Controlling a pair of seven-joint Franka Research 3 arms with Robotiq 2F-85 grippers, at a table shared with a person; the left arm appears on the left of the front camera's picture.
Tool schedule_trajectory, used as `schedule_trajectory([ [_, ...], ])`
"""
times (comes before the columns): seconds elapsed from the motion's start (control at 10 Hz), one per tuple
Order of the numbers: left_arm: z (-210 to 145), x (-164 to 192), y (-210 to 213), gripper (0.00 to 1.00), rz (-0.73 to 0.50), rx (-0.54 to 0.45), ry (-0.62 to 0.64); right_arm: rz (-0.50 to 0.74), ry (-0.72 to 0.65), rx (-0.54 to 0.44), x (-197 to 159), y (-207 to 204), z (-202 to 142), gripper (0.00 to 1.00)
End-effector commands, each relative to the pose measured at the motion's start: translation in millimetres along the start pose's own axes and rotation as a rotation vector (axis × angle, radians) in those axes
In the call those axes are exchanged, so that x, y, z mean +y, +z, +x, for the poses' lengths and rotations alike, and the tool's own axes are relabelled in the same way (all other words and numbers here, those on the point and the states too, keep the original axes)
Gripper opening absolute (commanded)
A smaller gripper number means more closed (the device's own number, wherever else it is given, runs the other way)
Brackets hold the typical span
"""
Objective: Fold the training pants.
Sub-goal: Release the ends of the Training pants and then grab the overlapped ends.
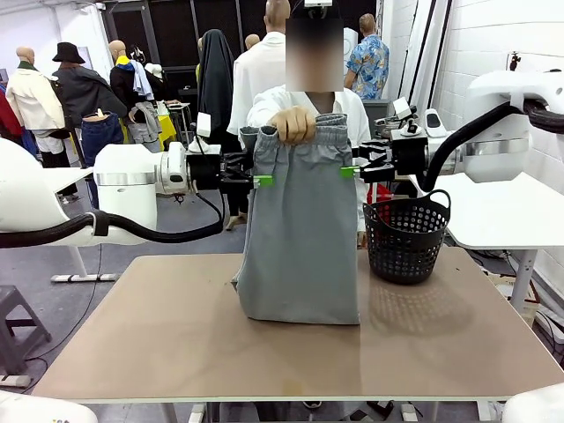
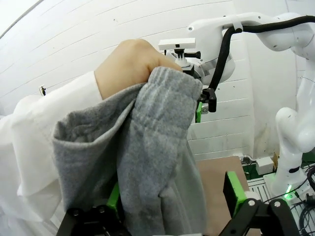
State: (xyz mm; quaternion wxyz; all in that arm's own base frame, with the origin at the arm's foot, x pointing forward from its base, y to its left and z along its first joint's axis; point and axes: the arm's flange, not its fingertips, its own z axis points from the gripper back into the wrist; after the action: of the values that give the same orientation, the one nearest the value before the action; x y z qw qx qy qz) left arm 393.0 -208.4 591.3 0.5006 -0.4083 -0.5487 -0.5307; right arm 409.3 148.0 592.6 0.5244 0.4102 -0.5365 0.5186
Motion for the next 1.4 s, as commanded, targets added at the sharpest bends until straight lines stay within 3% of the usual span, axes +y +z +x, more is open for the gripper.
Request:
schedule_trajectory([
  [0.0,-1.5,-7.5,3.2,1.0,0.043,-0.011,0.02,-0.03,-0.022,0.019,6.9,7.6,-2.4,1.0],
  [0.7,-13.9,-9.7,13.4,1.0,0.099,-0.001,0.022,-0.108,-0.025,0.017,7.4,16.1,-9.9,1.0],
  [1.3,-11.2,-5.0,7.1,1.0,0.066,-0.014,0.0,-0.078,-0.056,-0.007,15.0,10.4,-4.8,1.0],
])
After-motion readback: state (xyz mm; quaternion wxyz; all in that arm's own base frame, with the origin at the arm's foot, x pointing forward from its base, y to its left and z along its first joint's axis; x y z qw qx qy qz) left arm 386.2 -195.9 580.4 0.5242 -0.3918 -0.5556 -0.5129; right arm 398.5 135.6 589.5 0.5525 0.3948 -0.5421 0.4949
